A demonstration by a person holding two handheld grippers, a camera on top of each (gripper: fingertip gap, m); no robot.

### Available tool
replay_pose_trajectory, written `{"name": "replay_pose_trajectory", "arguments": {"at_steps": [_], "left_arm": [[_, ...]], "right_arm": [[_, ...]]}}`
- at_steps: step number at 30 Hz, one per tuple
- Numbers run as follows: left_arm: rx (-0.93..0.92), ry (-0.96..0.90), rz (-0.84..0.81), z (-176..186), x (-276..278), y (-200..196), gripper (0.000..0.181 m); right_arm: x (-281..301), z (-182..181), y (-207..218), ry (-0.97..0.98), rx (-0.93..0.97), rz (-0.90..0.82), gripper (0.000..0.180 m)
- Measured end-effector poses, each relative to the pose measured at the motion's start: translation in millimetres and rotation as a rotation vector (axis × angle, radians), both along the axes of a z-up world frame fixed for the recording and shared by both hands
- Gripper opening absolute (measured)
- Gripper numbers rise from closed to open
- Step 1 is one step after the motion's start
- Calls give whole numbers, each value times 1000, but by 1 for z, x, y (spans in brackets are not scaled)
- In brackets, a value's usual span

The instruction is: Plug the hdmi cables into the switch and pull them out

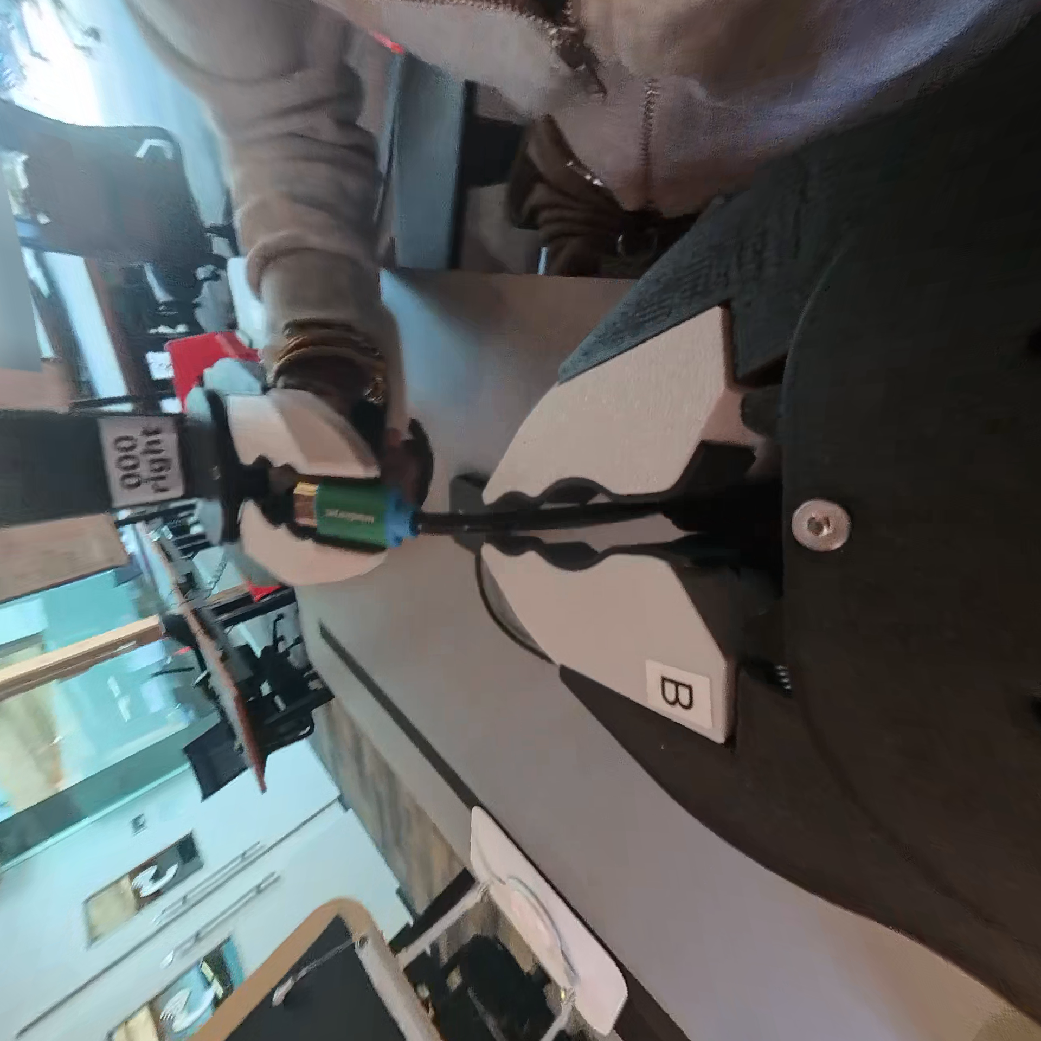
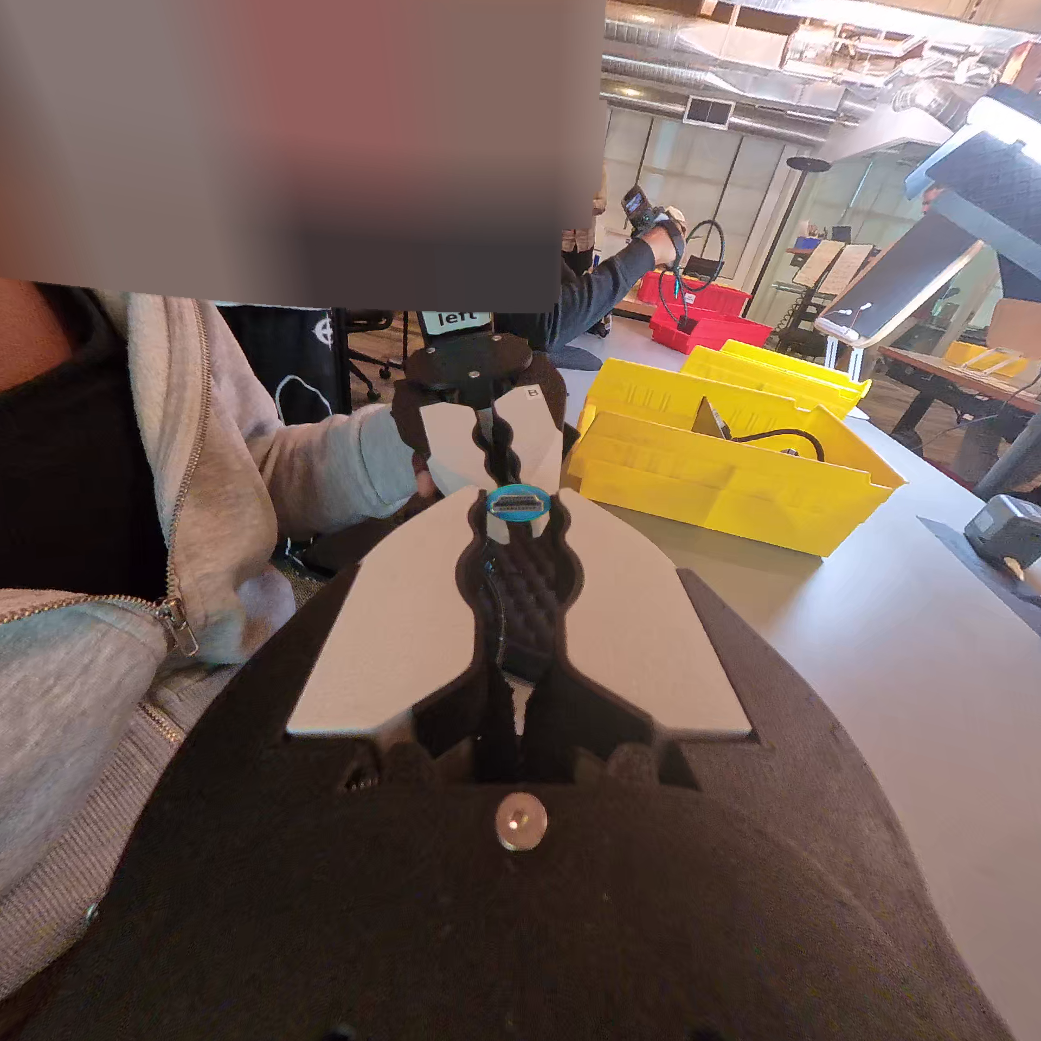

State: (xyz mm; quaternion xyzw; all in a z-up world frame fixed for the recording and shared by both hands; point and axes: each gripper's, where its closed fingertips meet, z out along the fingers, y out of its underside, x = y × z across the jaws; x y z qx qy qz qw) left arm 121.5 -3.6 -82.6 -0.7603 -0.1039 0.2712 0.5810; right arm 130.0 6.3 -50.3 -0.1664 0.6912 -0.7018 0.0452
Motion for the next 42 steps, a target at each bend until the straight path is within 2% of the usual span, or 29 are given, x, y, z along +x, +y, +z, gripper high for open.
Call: {"name": "replay_pose_trajectory", "arguments": {"at_steps": [3,7,11,15,18,20,23,26,28,29,32,34,36,38,40,42], "left_arm": [[-2,-43,-8,-3,-1,0,5],[-53,-48,-10,-3,-1,0,5],[-70,-50,-1,-4,-3,3,5],[-69,-43,1,-3,-2,4,5],[-75,-39,5,-4,-1,3,5],[-74,-34,3,-4,-1,2,5],[1,0,77,7,-10,-5,12],[273,172,218,56,-10,-30,33],[481,230,152,85,14,-37,35],[519,217,74,89,26,-30,36],[484,159,-134,75,42,10,38],[510,149,-155,65,36,31,38],[626,217,-102,67,25,33,39],[783,242,-52,78,17,16,38],[921,228,-72,92,21,-8,46],[962,247,-26,100,21,-30,47]], "right_arm": [[-3,-4,1,43,76,-23,21],[-9,-4,7,182,303,-75,37],[-5,2,8,256,513,-106,35],[-6,-7,6,286,686,-151,33],[-5,-13,6,302,756,-159,22],[-5,-14,5,320,768,-165,22],[-9,-7,0,361,726,-201,22],[-26,8,-9,473,677,-278,22],[-36,26,-20,545,612,-334,22],[-40,38,-29,580,565,-359,22],[-33,90,-62,624,317,-390,22],[-13,134,-76,593,67,-359,22],[18,167,-76,480,-153,-242,21],[41,166,-72,324,-216,-80,21],[46,139,-74,222,-166,4,21],[38,106,-76,179,-111,15,21]]}}
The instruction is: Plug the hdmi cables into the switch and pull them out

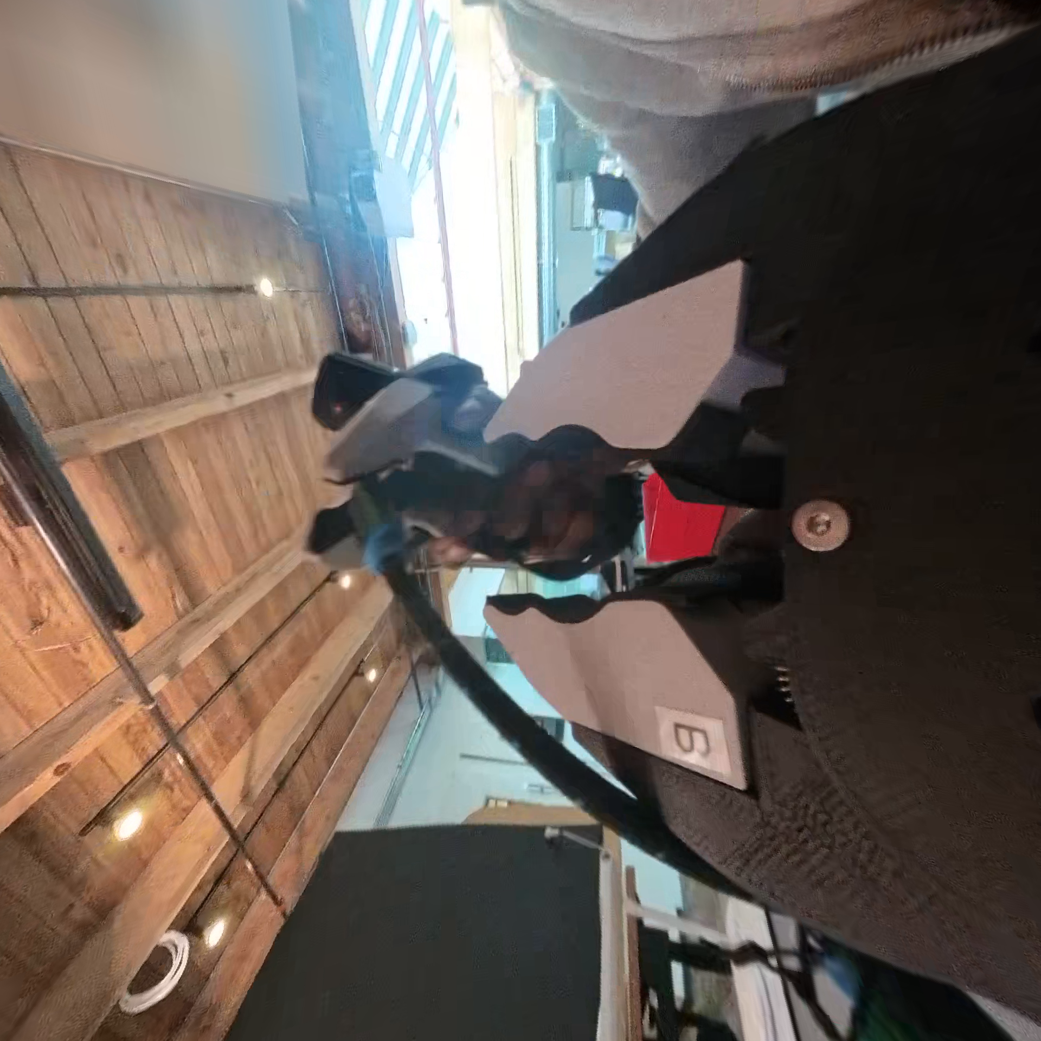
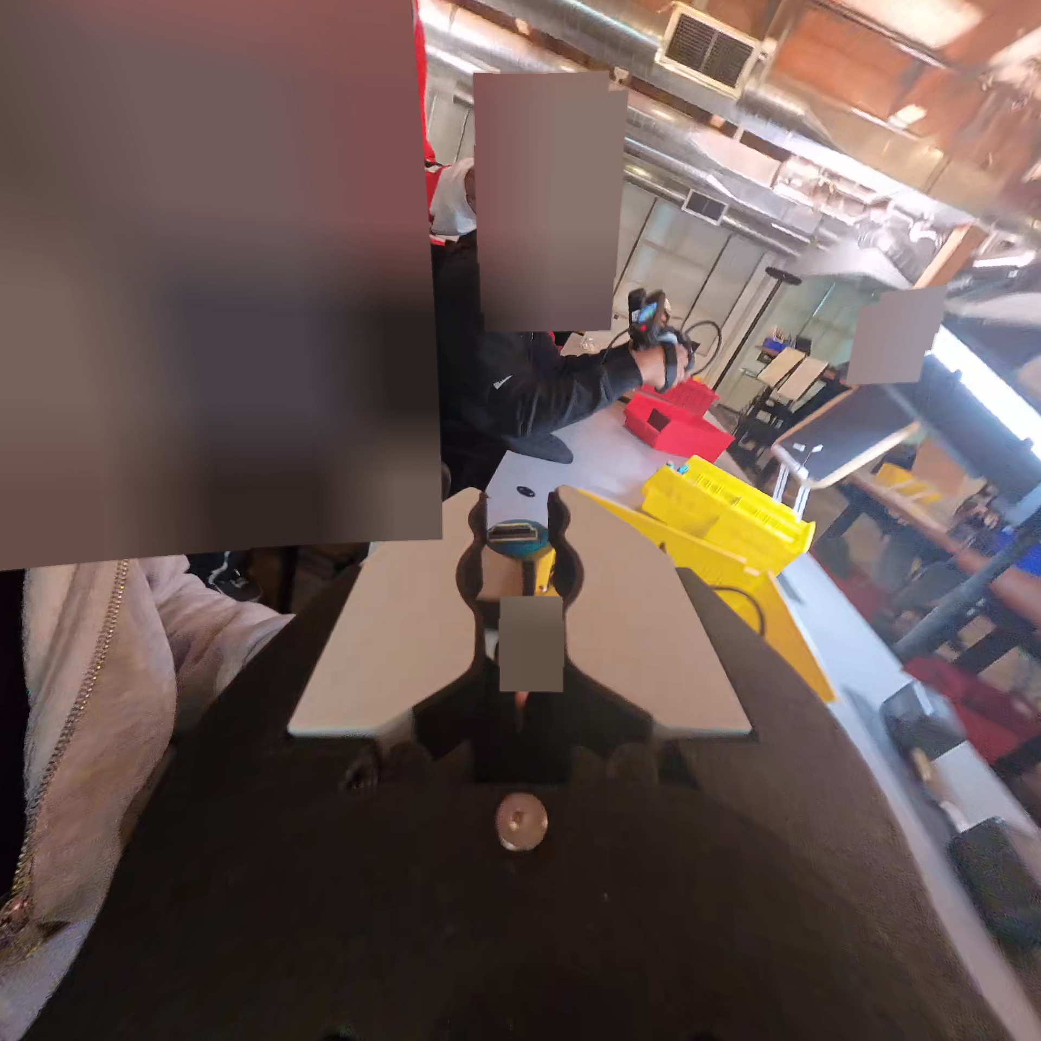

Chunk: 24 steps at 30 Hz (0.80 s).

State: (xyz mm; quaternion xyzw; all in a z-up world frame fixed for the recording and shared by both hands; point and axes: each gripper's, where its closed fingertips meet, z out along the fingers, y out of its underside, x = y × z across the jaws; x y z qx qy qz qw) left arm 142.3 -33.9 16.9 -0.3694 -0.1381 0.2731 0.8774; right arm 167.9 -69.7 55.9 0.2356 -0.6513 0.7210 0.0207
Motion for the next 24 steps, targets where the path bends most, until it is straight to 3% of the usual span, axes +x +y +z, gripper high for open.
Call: {"name": "replay_pose_trajectory", "arguments": {"at_steps": [3,7,12,21,24], "left_arm": [[17,-54,95,-2,-12,-16,50],[-6,-94,16,-14,-17,2,43],[-41,-141,58,-26,-28,1,41],[-302,-102,183,-31,-25,-12,37],[-388,-71,286,-30,-24,-23,37]], "right_arm": [[-7,-25,1,-117,27,37,18],[-17,-43,-7,-68,78,-13,10],[-40,-44,-5,-23,91,-88,10],[-75,-52,6,-15,76,-201,8],[-82,-50,11,-39,44,-214,0]]}}
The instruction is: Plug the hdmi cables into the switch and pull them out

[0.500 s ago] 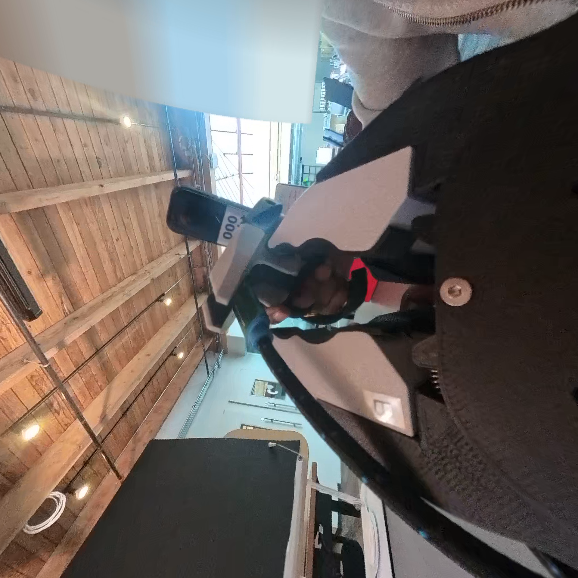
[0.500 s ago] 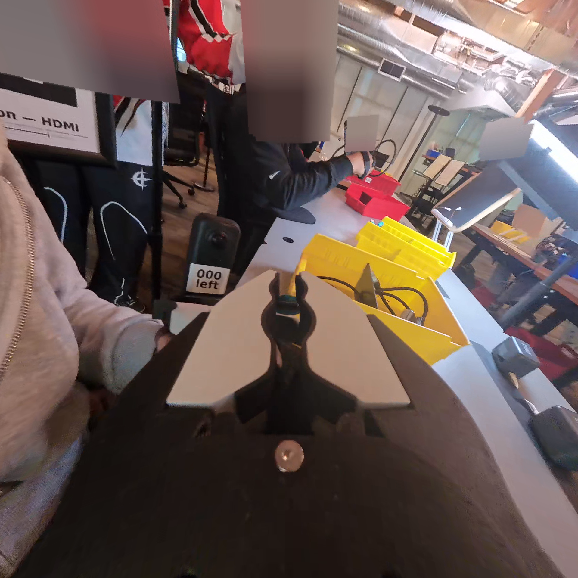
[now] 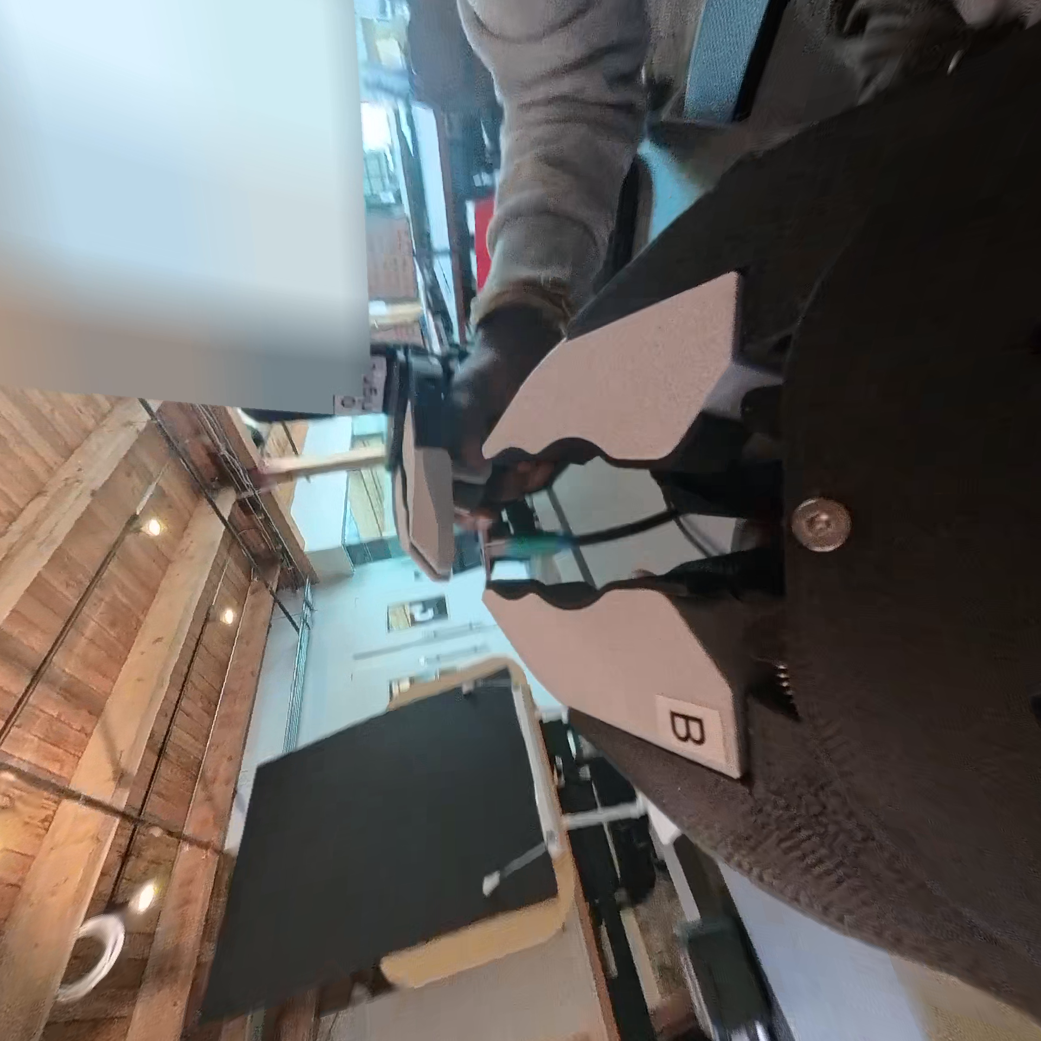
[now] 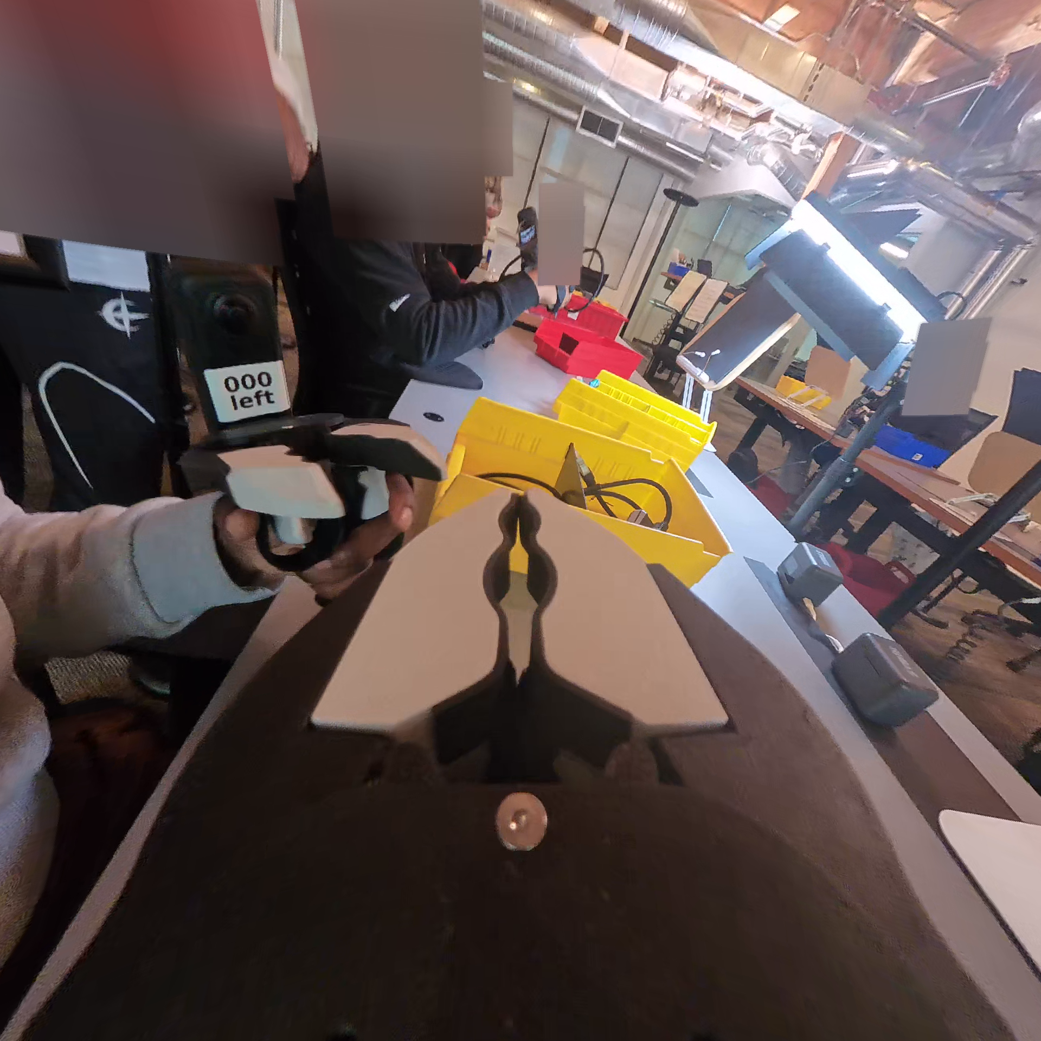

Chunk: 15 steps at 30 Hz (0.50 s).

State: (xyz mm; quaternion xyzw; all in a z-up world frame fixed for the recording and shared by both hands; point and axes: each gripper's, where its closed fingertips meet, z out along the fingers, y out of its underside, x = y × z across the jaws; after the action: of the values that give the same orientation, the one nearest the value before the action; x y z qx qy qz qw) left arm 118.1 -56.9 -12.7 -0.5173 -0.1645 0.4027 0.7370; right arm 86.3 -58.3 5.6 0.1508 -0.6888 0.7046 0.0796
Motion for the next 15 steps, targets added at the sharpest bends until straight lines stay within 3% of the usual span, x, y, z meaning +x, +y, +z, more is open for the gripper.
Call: {"name": "replay_pose_trajectory", "arguments": {"at_steps": [5,10,13,15], "left_arm": [[-186,-53,250,-21,-24,-24,42],[-269,-178,228,-54,-40,-23,42],[-283,-218,198,-65,-42,-21,42],[-311,-235,131,-72,-39,-11,42]], "right_arm": [[-9,-2,4,-31,-7,-12,0],[-19,-35,10,-52,141,-38,0],[-30,-58,18,-22,285,-75,14],[-27,-74,30,-46,421,-22,38]]}}
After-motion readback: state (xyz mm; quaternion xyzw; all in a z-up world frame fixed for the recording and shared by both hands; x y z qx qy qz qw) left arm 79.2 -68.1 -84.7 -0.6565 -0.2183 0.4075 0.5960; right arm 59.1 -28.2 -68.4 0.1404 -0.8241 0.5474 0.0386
